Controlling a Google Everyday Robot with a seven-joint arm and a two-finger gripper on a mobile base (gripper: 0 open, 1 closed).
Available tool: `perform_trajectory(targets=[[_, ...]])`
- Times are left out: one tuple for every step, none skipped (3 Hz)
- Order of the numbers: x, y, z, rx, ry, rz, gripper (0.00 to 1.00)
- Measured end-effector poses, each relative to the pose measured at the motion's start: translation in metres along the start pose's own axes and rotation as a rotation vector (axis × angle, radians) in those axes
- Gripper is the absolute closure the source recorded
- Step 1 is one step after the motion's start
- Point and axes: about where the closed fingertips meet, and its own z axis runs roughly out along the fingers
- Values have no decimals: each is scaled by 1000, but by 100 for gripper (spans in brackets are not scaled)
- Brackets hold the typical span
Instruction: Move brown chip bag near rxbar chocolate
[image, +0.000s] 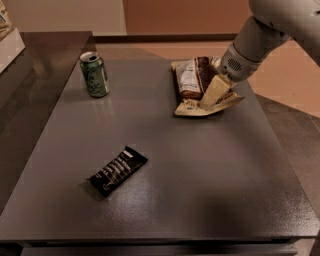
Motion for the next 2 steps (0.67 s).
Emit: perform_trajectory(targets=[[4,1,-4,7,7,9,63],[1,8,-11,12,5,-18,86]])
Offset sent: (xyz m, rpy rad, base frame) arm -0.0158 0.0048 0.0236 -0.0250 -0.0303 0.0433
